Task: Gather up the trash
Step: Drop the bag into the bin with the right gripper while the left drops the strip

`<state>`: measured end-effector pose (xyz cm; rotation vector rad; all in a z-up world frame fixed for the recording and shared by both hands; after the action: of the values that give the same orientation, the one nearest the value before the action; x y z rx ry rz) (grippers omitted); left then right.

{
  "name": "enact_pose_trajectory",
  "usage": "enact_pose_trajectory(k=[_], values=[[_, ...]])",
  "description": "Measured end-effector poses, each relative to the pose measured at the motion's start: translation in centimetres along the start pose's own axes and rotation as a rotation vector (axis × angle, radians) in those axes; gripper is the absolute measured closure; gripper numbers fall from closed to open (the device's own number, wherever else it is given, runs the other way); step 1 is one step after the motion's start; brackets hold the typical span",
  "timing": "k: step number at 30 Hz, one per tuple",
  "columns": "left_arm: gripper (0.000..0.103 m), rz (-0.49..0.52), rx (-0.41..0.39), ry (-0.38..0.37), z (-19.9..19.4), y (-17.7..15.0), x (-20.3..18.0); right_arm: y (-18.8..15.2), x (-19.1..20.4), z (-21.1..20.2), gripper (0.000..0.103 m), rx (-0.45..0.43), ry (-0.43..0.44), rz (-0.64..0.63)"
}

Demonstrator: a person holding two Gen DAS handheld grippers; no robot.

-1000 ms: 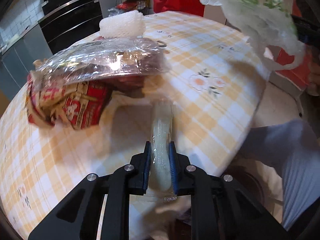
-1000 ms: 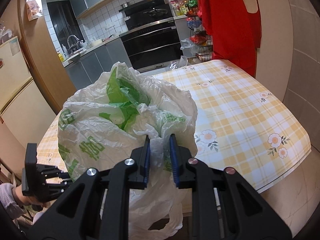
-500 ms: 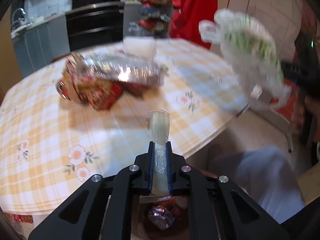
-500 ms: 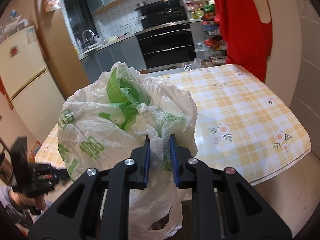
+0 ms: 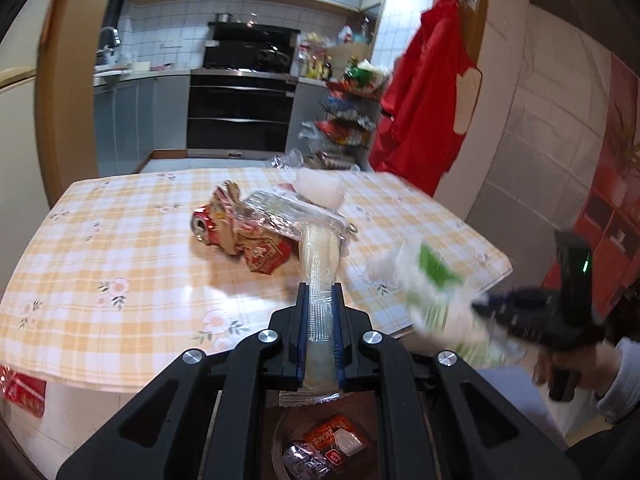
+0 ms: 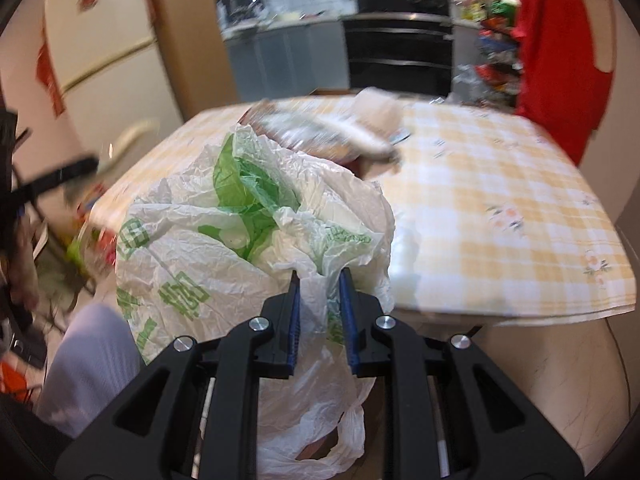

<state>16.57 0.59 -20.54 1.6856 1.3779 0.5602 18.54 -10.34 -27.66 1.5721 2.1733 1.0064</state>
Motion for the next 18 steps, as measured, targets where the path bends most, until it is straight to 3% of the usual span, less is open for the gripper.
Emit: enact_pose_trajectory(k=[10, 18], values=[[0.092, -0.035, -0.038, 0.008, -3.4, -0.7, 1.1, -4.4, 5.6, 3.2, 0.078, 0.181, 0.048, -0.116], [0.092, -0.033, -0.034, -0.003, -3.5, -1.4, 1.0, -5.4, 7.2, 3.7, 0.052, 0.229, 0.095, -0.142]])
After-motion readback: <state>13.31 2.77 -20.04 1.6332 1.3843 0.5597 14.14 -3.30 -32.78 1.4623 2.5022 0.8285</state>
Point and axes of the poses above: each gripper's, at about its wrist camera, not at the fingertips, and z roughly the way its jaws point, x to its left, y to its top, the point moved 10 cm from there along z, roughly the way its jaws point, and after that the axes turned 2 degrees about z, right-handed, at the moved point
